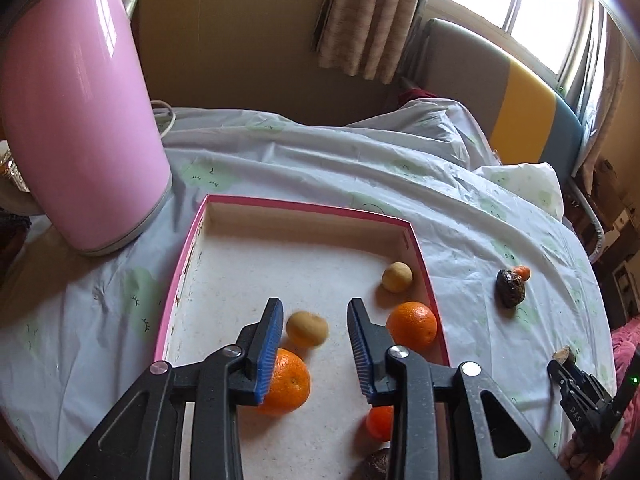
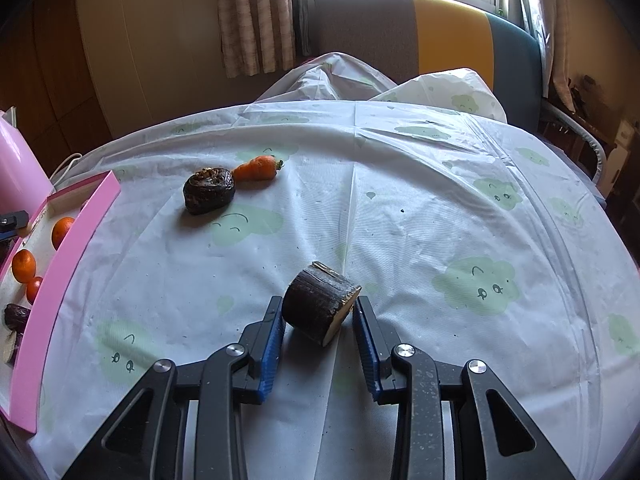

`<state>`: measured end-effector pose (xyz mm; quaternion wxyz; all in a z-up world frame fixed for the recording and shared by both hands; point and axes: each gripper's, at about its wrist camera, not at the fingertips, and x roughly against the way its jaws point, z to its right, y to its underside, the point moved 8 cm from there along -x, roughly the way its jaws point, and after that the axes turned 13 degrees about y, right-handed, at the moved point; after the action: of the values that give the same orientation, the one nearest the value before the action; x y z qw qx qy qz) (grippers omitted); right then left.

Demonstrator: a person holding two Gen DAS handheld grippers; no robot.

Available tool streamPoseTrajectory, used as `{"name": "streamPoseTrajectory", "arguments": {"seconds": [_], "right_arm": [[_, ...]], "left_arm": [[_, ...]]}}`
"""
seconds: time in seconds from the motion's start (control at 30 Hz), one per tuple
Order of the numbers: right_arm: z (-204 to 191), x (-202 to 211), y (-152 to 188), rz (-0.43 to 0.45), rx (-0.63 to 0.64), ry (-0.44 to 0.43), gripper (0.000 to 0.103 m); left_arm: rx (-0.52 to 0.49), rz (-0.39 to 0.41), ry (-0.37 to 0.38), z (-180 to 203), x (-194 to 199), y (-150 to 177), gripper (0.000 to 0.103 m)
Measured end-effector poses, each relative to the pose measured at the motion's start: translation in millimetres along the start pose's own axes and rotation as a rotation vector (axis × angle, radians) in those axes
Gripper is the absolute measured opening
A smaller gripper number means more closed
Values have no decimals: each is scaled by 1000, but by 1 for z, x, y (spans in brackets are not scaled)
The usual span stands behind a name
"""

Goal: Organize fruits
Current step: 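Lower the kiwi into the tray and open the left gripper, then carry the root slice into the tray and open the right gripper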

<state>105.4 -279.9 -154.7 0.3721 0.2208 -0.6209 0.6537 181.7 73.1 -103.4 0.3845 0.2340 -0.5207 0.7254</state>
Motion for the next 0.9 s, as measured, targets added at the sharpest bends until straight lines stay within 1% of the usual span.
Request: {"name": "streamPoseTrajectory", "arguments": {"seconds": [0.03, 0.13, 0.2, 0.33, 0.47, 0.6, 0.73, 0.9], "right_arm": [[0, 0, 0, 0, -1, -1, 35], [0, 0, 0, 0, -2, -2, 35], [0, 0, 0, 0, -3, -2, 35], [0, -1, 0, 0, -2, -1, 35], [0, 0, 0, 0, -2, -1, 35], [-1, 0, -1, -3, 2, 3, 35], [-6, 3, -1, -5, 36, 12, 34], [-14, 10, -2, -14, 38, -12, 34]], "left_arm": [[3, -2, -3, 1, 1, 2, 35], [15, 3, -44, 1, 8, 10, 35], [27, 19, -49, 1, 16, 16, 35], [1, 36, -60, 10, 29, 28, 35], [-34, 36, -53, 23, 38, 42, 35], [-51, 28, -23, 35, 44, 54, 35], [-68, 21, -18, 38, 46, 62, 35], [-66, 16, -13, 37, 49, 72, 35]]}}
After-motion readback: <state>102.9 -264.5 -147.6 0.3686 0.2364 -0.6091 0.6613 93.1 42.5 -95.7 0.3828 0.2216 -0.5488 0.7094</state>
